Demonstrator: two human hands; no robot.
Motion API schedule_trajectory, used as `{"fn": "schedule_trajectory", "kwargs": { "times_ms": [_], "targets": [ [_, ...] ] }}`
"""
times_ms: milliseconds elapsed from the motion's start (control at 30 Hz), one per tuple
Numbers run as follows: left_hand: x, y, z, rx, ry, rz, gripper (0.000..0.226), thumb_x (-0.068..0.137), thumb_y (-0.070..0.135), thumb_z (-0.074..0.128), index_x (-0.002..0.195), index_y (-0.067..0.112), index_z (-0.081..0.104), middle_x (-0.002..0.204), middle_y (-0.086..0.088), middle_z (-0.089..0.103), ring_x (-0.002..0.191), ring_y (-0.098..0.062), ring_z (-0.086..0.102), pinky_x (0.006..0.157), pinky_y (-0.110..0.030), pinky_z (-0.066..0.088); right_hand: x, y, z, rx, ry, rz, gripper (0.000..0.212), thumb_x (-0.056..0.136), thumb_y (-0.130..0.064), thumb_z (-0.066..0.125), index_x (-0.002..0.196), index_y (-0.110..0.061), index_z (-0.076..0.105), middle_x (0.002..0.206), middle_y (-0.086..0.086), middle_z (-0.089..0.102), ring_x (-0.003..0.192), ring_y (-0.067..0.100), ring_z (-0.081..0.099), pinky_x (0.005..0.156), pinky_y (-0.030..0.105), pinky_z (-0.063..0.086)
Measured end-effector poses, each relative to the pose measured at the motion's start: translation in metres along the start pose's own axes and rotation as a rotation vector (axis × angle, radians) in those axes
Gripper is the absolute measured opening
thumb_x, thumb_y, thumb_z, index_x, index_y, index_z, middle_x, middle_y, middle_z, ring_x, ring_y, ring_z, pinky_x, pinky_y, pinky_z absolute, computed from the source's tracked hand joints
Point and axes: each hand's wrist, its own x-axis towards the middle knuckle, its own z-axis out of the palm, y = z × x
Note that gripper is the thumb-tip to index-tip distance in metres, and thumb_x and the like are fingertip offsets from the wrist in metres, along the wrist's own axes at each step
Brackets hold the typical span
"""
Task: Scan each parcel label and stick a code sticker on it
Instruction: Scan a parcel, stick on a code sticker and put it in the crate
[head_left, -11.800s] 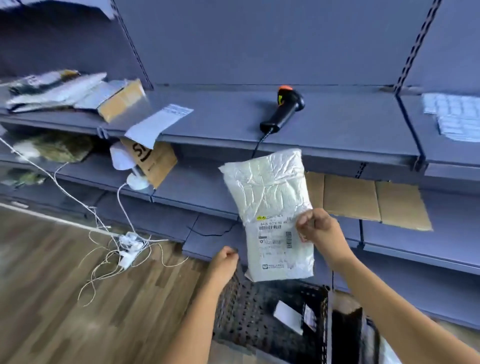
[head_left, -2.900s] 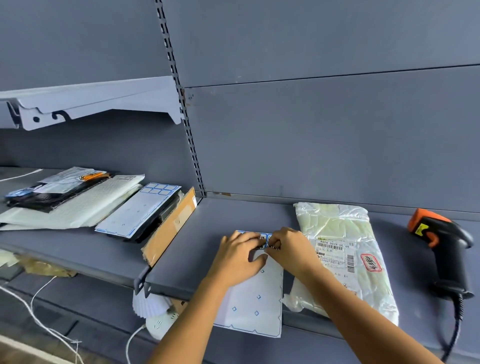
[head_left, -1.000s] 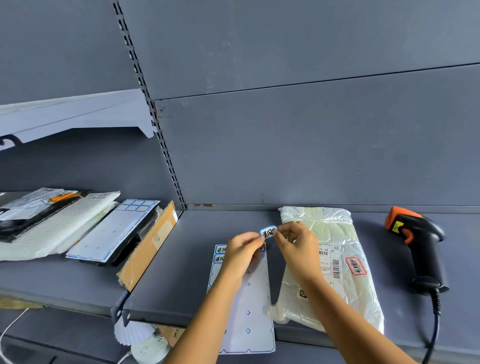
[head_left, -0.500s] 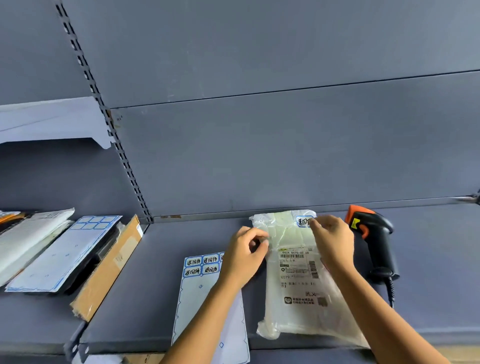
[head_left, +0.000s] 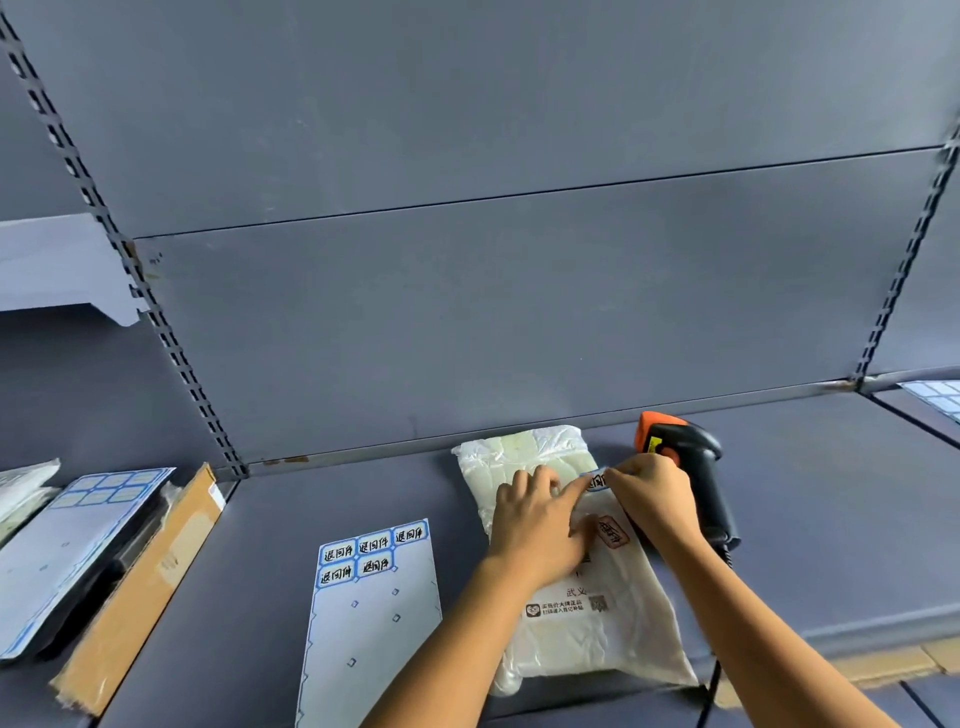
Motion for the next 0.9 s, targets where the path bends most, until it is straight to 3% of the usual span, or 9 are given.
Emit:
{"fn": "schedule_trajectory", "kwargs": {
  "times_ms": [133, 233, 333, 467, 700, 900],
  "targets": [
    [-0.002, -0.002, 0.013, 0.096, 0.089, -0.004, 0.047, 0.079, 0.053, 0.034, 0.115, 0.042, 0.062, 0.089, 0.003, 0.056, 0.075, -0.022, 0.055, 0.062, -0.034, 0.046, -0.001, 0.0, 0.002, -0.036, -0.018, 0.0, 0.023, 0.074, -0.018, 0.058, 0.059, -0.001, 0.059, 0.05, 0.003, 0.05, 0.048, 0.018, 0.039, 0.046, 0.025, 0.032],
    [-0.001, -0.004, 0.014, 0.097, 0.1, 0.015, 0.046, 0.08, 0.054, 0.035, 0.114, 0.042, 0.063, 0.087, 0.004, 0.055, 0.073, -0.02, 0.054, 0.06, -0.033, 0.046, -0.001, 0.001, 0.002, -0.034, -0.026, 0.006, 0.023, 0.075, -0.016, 0.059, 0.054, -0.007, 0.057, 0.05, 0.002, 0.05, 0.047, 0.017, 0.04, 0.045, 0.024, 0.03],
    [0.0, -0.004, 0.016, 0.128, 0.104, 0.028, 0.044, 0.079, 0.056, 0.035, 0.11, 0.044, 0.064, 0.085, 0.007, 0.055, 0.07, -0.017, 0.054, 0.058, -0.03, 0.047, -0.001, 0.001, 0.003, -0.029, -0.016, 0.006, 0.019, 0.075, -0.014, 0.058, 0.061, -0.002, 0.064, 0.055, 0.007, 0.057, 0.05, 0.018, 0.044, 0.047, 0.026, 0.036],
    [0.001, -0.004, 0.017, 0.149, 0.132, 0.015, 0.042, 0.079, 0.056, 0.036, 0.108, 0.045, 0.065, 0.085, 0.008, 0.055, 0.071, -0.015, 0.054, 0.058, -0.029, 0.047, -0.002, 0.002, 0.003, -0.058, -0.01, 0.006, 0.019, 0.074, -0.009, 0.056, 0.057, -0.002, 0.059, 0.052, 0.004, 0.051, 0.048, 0.018, 0.041, 0.045, 0.026, 0.032],
    [-0.001, -0.003, 0.015, 0.08, 0.093, -0.012, 0.046, 0.082, 0.054, 0.033, 0.115, 0.041, 0.063, 0.092, 0.002, 0.057, 0.078, -0.022, 0.055, 0.065, -0.036, 0.047, -0.001, 0.001, 0.002, -0.087, -0.038, 0.012, 0.027, 0.076, -0.007, 0.054, 0.05, -0.01, 0.05, 0.05, 0.002, 0.046, 0.045, 0.016, 0.037, 0.043, 0.023, 0.03],
    [-0.002, 0.0, 0.008, 0.015, -0.014, -0.006, 0.068, 0.08, 0.056, 0.012, 0.132, 0.036, 0.05, 0.116, -0.006, 0.05, 0.102, -0.031, 0.046, 0.086, -0.043, 0.037, -0.001, 0.005, 0.006, -0.103, -0.051, 0.019, 0.025, 0.079, -0.009, 0.057, 0.054, -0.008, 0.056, 0.053, 0.004, 0.049, 0.048, 0.016, 0.04, 0.045, 0.024, 0.032]
  ]
}}
